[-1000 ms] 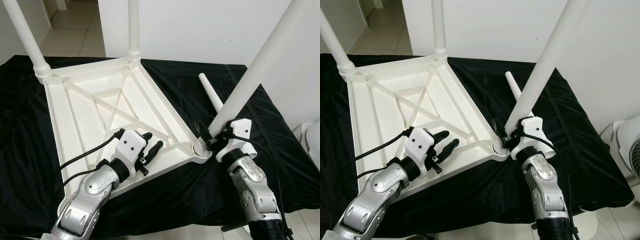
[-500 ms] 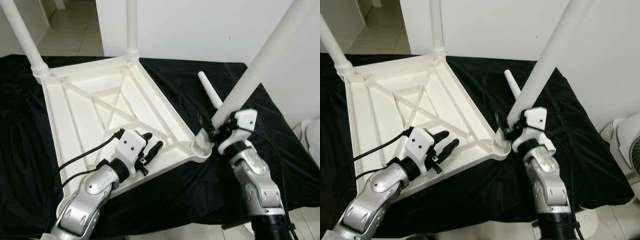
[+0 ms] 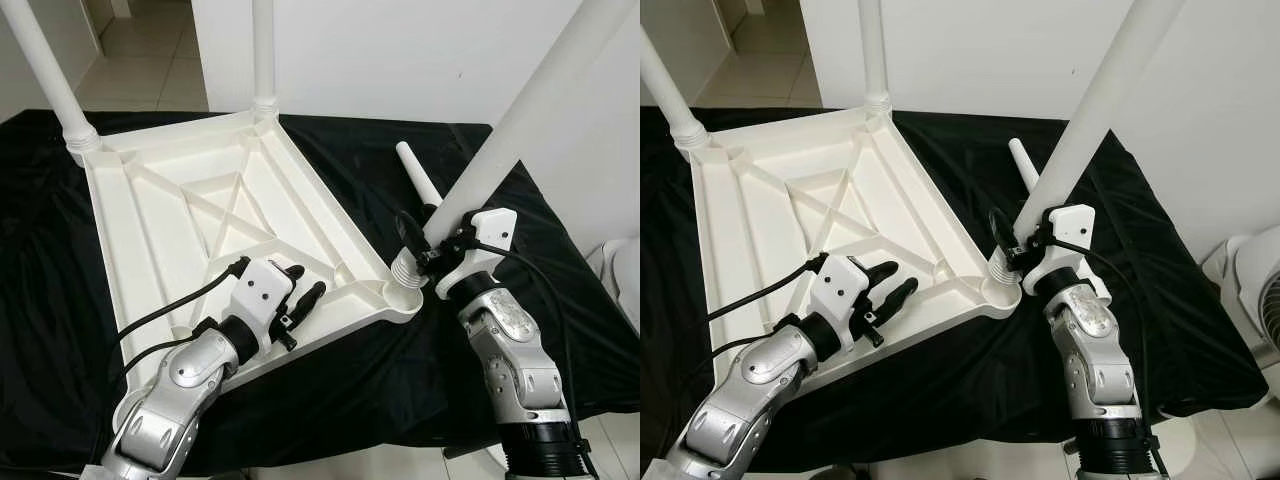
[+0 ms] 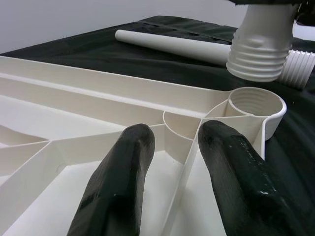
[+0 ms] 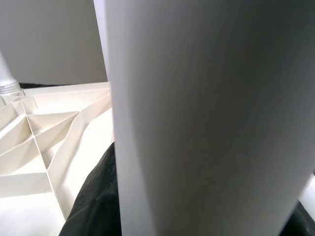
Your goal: Building children table
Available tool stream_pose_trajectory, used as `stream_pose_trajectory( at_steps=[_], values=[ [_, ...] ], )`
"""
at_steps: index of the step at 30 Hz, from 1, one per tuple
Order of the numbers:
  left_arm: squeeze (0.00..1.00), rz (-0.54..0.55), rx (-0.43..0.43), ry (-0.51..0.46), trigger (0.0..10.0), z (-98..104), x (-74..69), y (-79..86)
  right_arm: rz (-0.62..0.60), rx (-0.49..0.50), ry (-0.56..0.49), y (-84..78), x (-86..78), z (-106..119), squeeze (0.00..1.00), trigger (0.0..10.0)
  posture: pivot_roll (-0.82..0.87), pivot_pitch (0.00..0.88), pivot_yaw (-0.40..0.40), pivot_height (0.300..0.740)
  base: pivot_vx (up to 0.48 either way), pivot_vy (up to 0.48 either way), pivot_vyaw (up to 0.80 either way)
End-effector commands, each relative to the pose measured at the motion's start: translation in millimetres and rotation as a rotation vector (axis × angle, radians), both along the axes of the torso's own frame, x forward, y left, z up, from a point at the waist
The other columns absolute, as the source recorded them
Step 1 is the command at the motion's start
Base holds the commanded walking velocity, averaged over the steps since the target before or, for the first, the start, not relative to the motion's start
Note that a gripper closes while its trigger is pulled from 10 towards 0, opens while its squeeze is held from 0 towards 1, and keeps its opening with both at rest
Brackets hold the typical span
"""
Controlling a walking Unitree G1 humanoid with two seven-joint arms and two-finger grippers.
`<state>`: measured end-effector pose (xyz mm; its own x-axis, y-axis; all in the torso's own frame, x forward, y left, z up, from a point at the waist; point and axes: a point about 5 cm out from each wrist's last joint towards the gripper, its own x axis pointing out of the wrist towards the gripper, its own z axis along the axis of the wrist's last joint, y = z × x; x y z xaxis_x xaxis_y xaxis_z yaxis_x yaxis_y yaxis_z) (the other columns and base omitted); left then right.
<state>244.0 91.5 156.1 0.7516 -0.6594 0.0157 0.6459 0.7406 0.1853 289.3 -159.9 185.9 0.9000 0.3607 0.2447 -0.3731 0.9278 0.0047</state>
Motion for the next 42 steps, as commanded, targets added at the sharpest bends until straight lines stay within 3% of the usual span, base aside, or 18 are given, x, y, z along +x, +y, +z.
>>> stream_pose_trajectory(
  at_steps=[1,8,11,13,14,15,17,26,27,39,42],
  values=[
    [0.0,-0.018,-0.006,0.013,10.0,2.4,0.3,-0.2,-0.014,-0.008,0.001,-4.4,2.1,2.2,0.0,10.0,0.08,0.066,-0.071,0.74,0.0,0.0,0.0],
    [0.0,-0.011,-0.038,0.078,10.0,1.4,3.5,-1.0,-0.069,-0.032,0.051,-10.7,5.9,-2.3,0.0,10.0,0.07,0.079,-0.062,0.74,0.0,0.0,0.0],
    [0.0,0.005,-0.028,0.024,10.0,7.3,5.7,1.1,-0.127,-0.067,0.096,-15.7,5.8,-9.7,0.0,10.0,0.06,0.091,-0.05,0.74,0.0,0.0,0.0],
    [0.0,-0.012,-0.043,0.041,10.0,6.7,4.9,0.8,-0.131,-0.077,0.096,-15.6,5.4,-10.4,0.0,10.0,0.06,0.092,-0.049,0.74,0.0,0.0,0.0],
    [0.44,-0.021,-0.051,0.048,10.0,6.9,4.1,1.0,-0.127,-0.075,0.096,-14.7,4.3,-11.3,0.0,10.0,0.06,0.093,-0.048,0.74,0.0,0.0,0.0],
    [1.0,-0.025,-0.068,0.059,10.0,7.1,3.9,1.2,-0.122,-0.074,0.099,-13.8,3.4,-12.2,0.0,10.0,0.06,0.093,-0.048,0.74,0.0,0.0,0.0],
    [1.0,-0.061,-0.1,0.073,10.0,10.2,1.7,0.5,-0.106,-0.073,0.097,-11.8,1.5,-12.8,0.0,10.0,0.06,0.095,-0.044,0.74,0.0,0.0,0.0],
    [1.0,-0.042,-0.086,0.081,10.0,10.2,4.6,-1.0,-0.093,-0.077,0.095,-11.9,2.1,-14.0,0.0,10.0,0.06,0.082,-0.044,0.74,0.0,0.0,0.0],
    [0.0,-0.044,-0.087,0.082,10.0,10.9,4.9,-2.2,-0.089,-0.081,0.094,-11.2,2.2,-14.2,0.0,10.0,0.06,0.078,-0.047,0.74,0.0,0.0,0.0],
    [0.0,-0.098,-0.139,0.102,10.0,22.0,7.7,-7.7,-0.038,-0.092,0.057,-4.5,3.4,-6.7,0.0,10.0,0.08,0.061,-0.031,0.74,0.0,0.0,0.0],
    [0.0,-0.166,-0.155,0.09,10.0,31.7,7.4,-12.7,0.02,-0.095,0.066,0.3,3.3,-9.2,0.0,10.0,0.1,0.053,-0.044,0.74,0.0,0.0,0.0]
  ],
)
